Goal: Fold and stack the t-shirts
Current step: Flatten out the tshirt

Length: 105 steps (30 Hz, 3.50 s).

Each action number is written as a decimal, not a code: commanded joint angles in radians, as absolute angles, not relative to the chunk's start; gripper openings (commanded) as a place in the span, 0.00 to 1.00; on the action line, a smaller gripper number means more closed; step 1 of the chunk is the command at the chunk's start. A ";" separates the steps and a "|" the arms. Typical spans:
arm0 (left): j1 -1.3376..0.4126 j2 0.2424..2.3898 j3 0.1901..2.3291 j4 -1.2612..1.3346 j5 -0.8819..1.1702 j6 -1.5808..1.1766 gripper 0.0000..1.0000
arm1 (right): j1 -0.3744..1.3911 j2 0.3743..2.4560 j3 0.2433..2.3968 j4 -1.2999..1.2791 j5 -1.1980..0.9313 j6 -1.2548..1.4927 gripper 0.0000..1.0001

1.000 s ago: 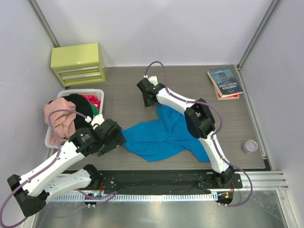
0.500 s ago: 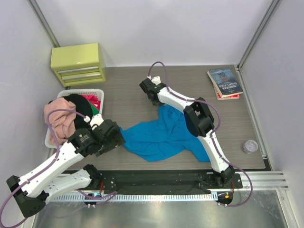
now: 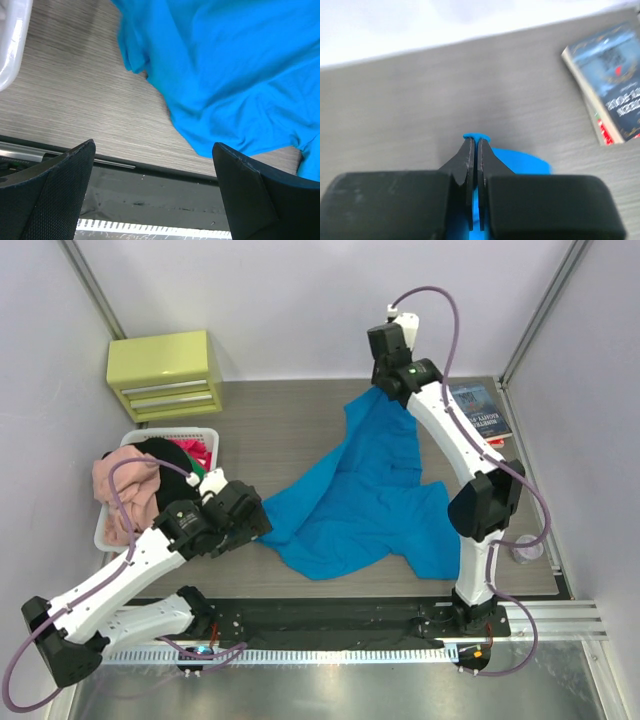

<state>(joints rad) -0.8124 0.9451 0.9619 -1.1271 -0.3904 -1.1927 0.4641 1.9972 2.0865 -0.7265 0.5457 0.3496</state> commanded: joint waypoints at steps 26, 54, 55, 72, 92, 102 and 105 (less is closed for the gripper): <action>-0.695 1.275 0.795 -0.723 -0.425 -1.390 0.77 | 0.219 2.143 1.807 -0.531 0.459 0.370 0.01; -0.623 1.275 0.719 -0.627 -0.479 -1.367 0.00 | 0.219 2.131 1.796 -0.528 0.440 0.368 0.01; -0.620 1.270 0.722 -0.626 -0.488 -1.359 0.00 | 0.219 2.129 1.796 -0.528 0.440 0.367 0.01; -0.611 1.118 1.118 -0.699 -0.452 -0.921 0.00 | 0.219 1.898 1.816 -0.551 0.451 0.331 0.01; -0.611 0.968 1.199 -0.935 -0.361 -0.920 0.00 | 0.219 1.275 1.447 -0.781 0.338 0.403 0.01; -0.611 1.210 1.003 -0.669 -0.233 -0.976 0.00 | 0.219 1.290 0.985 -0.517 0.276 0.522 0.01; -0.601 1.299 1.067 -0.686 -0.218 -0.936 0.00 | 0.219 1.331 1.030 -0.476 0.301 0.515 0.01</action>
<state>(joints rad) -0.6128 1.2480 0.9813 -0.7658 -0.2577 -0.9649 0.2165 1.3315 0.9577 -0.6556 0.2829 0.4862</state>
